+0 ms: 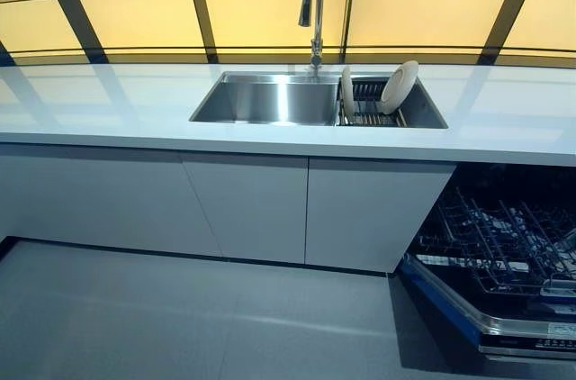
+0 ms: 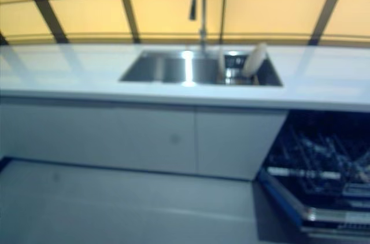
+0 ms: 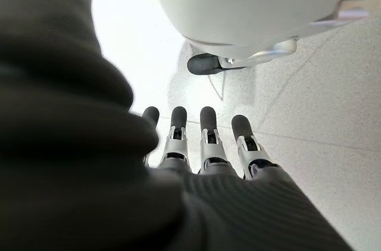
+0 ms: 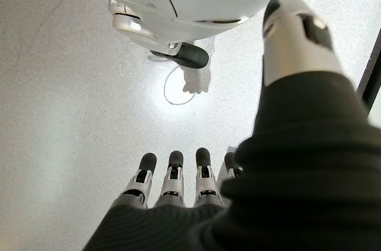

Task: Take plates into dishwasher

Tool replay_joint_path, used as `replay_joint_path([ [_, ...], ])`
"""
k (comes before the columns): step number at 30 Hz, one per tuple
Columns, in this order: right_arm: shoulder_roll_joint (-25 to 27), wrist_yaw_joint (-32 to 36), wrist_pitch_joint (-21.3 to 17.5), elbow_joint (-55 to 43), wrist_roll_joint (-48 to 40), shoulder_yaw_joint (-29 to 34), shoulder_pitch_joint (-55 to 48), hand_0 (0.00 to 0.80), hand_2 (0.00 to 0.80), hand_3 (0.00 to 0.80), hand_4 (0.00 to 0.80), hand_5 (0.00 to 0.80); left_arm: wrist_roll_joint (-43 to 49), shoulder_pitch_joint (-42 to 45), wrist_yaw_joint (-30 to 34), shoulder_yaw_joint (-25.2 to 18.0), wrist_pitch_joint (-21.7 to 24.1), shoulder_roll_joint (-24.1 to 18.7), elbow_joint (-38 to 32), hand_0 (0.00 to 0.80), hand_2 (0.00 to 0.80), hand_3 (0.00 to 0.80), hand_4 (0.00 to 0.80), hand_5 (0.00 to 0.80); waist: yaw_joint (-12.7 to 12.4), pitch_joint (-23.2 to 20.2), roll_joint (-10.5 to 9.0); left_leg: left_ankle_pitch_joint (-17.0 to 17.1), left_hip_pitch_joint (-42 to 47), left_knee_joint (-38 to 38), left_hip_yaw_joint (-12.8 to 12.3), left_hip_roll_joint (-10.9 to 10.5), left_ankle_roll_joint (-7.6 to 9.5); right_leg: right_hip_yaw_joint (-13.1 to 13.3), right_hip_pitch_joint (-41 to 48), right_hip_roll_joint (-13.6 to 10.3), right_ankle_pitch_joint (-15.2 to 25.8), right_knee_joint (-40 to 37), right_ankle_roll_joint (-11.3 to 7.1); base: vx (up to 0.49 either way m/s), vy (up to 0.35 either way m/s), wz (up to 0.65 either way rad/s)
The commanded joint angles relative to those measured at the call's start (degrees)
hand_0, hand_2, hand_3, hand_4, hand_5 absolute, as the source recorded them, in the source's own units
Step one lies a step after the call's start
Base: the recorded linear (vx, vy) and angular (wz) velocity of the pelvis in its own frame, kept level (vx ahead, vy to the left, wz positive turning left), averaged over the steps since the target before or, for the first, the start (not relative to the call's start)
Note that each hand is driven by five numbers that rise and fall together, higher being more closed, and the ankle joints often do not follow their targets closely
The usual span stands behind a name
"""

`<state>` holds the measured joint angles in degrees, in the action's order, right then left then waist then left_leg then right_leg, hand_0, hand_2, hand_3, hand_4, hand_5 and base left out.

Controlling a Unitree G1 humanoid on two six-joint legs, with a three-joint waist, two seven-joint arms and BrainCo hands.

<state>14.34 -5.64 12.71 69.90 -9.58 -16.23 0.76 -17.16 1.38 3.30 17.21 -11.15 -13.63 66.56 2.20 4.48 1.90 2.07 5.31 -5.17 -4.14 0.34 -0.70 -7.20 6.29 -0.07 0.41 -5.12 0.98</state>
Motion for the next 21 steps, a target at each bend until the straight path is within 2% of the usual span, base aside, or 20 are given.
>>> replay_joint_path([
  [1,0.7,0.2,-0.3,1.3,1.7,-0.8,2.7,0.000,0.000,0.000,0.000,0.000,-1.0,-4.2,-1.6,0.5,0.1,0.2,2.0,0.000,0.000,0.000,0.000,0.000,-0.7,2.3,-0.46,-6.6,2.3,0.2,-0.9,-3.9,4.63,-1.8,0.3,1.0,-4.5,2.7,-1.81,0.000,0.000,0.00],
  [8,1.3,0.7,0.0,1.0,2.1,-1.0,3.1,0.000,0.000,0.000,0.000,0.000,0.4,-4.4,2.2,1.3,-0.5,-0.4,0.6,0.000,0.000,0.000,0.000,0.000,-0.8,2.2,-0.47,-6.7,2.7,0.2,-0.9,-3.8,4.56,-1.7,0.7,1.2,-4.7,2.8,-1.63,0.011,-0.009,0.00],
  [12,1.4,0.7,-0.2,0.9,2.4,-1.3,3.1,0.000,0.000,0.000,0.000,0.000,0.5,-5.0,0.8,1.8,-2.2,-0.4,1.3,0.000,0.000,0.000,0.000,0.000,-0.5,2.1,-0.47,-6.7,2.7,0.2,-0.9,-3.7,4.52,-1.4,0.7,1.4,-4.7,2.6,-1.48,0.000,0.000,0.00],
  [21,1.3,-0.4,-0.5,0.9,3.0,-1.3,2.4,0.000,0.000,0.000,0.000,0.000,1.2,-5.2,0.5,1.8,-1.3,0.2,2.3,0.000,0.000,0.000,0.000,0.000,-0.1,1.7,-0.79,-6.9,3.2,0.2,-1.2,-3.5,4.24,-1.2,1.5,1.5,-4.5,1.8,-1.38,0.000,0.000,0.00],
])
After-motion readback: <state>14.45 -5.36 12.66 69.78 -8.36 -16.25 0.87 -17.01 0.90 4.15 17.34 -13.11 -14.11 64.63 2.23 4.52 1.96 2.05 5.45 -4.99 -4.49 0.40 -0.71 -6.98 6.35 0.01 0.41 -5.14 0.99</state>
